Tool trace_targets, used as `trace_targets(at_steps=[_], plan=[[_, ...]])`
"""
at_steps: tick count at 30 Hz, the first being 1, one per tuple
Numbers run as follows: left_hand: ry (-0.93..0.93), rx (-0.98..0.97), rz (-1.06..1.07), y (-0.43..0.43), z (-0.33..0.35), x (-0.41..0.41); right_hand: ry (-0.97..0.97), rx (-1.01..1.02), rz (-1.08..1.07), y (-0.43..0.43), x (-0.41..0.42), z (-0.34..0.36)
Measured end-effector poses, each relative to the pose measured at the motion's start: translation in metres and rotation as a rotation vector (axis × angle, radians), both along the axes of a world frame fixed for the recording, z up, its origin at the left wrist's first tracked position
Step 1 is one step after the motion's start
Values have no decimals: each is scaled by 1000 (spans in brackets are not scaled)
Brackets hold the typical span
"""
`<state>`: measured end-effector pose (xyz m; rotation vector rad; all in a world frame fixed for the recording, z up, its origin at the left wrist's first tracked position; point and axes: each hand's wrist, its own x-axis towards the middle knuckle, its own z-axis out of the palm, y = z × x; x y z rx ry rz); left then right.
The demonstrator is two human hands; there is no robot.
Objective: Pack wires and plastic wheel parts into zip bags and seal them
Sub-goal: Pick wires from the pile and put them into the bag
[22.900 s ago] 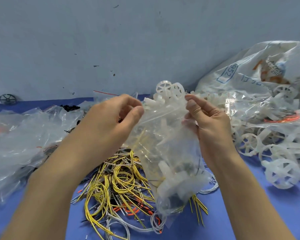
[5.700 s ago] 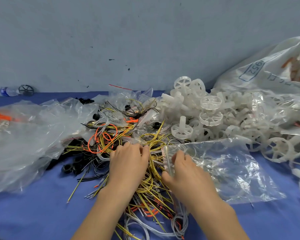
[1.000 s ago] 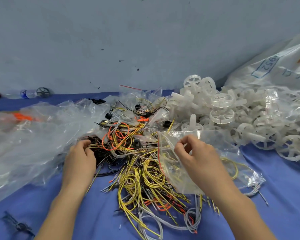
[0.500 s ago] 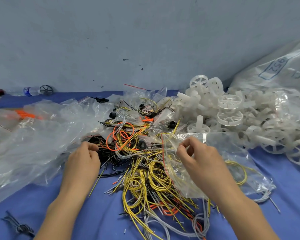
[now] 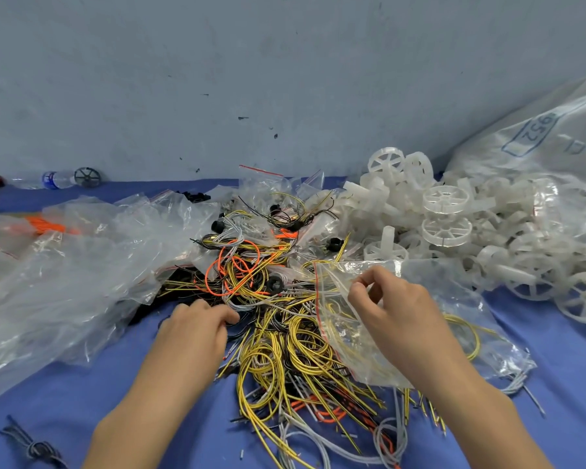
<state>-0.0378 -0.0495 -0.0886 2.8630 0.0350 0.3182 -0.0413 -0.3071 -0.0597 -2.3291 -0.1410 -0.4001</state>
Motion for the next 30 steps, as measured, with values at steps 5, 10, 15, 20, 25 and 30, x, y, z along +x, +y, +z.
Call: trace_targets(at_steps=[5, 10, 15, 20, 25, 30], plan=[[30, 123, -25, -6, -15, 6, 4, 6, -2, 0, -1, 1], [-22, 137, -34, -5, -14, 6, 7, -19, -2, 0, -1, 2], [-58, 29, -96, -5, -15, 3, 11, -14, -5, -1, -2, 2], [-83, -3, -128, -1, -16, 3, 5, -19, -9, -1, -2, 1], [-244, -162, -221, -3, -5, 1, 11, -26, -9, -2, -1, 2], [-315, -391, -279, -3, 4, 1, 3, -24, -8, -3, -2, 2]])
